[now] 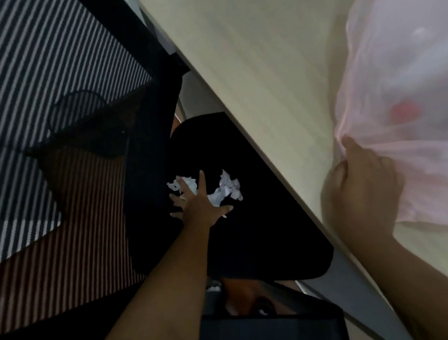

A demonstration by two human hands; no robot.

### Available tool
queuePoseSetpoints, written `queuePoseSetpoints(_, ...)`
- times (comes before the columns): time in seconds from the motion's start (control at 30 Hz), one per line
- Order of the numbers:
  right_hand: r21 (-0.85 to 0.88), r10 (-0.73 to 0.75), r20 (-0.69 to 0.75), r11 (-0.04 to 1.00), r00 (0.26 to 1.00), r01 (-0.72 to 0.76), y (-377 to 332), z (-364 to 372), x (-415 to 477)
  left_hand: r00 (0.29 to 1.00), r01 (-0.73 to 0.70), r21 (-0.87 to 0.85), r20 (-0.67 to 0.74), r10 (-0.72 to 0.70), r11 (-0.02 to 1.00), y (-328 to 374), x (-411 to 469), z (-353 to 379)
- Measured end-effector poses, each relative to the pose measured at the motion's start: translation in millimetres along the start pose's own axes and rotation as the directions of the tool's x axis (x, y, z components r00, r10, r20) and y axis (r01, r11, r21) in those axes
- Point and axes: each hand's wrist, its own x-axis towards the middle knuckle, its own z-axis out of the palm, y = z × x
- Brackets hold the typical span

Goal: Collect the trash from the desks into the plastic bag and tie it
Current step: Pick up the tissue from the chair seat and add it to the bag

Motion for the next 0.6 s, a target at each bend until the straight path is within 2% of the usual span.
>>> queuePoseSetpoints(0.13,0.000,0.019,0.004,1.000,1.000,-0.019,0,0,2,0.999,0.032,-0.018,0.034,-0.031,0.999,1,17,16)
queuePoseSetpoints(0.2,-0.005,0.024,0.008,1.000,1.000,-0.024,2,-2,3,0.996,-0.065,-0.012,-0.062,0.064,0.998,9,16,29)
queuePoseSetpoints(0.3,-0.004,0.029,0.010,1.000,1.000,-0.029,0,-2,3,0.945,-0.248,0.016,-0.218,0.245,0.969,23,20,44)
queuePoseSetpoints(0.37,0.002,0.016,-0.003,1.000,1.000,-0.016,-1,0,3,0.922,-0.265,0.085,-0.268,0.278,0.961,27,25,47)
queuePoseSetpoints(0.47,0.010,0.006,-0.005,1.000,1.000,-0.006,1,2,3,0.905,-0.209,0.097,-0.358,0.230,0.973,29,34,45)
queuePoseSetpoints(0.57,-0.001,0.018,-0.014,1.000,1.000,-0.018,2,2,2,0.913,-0.248,0.143,-0.294,0.281,0.958,22,39,39)
queuePoseSetpoints(0.6,-0.003,0.022,-0.015,1.000,1.000,-0.022,2,2,2,0.916,-0.273,0.106,-0.276,0.292,0.956,19,40,35)
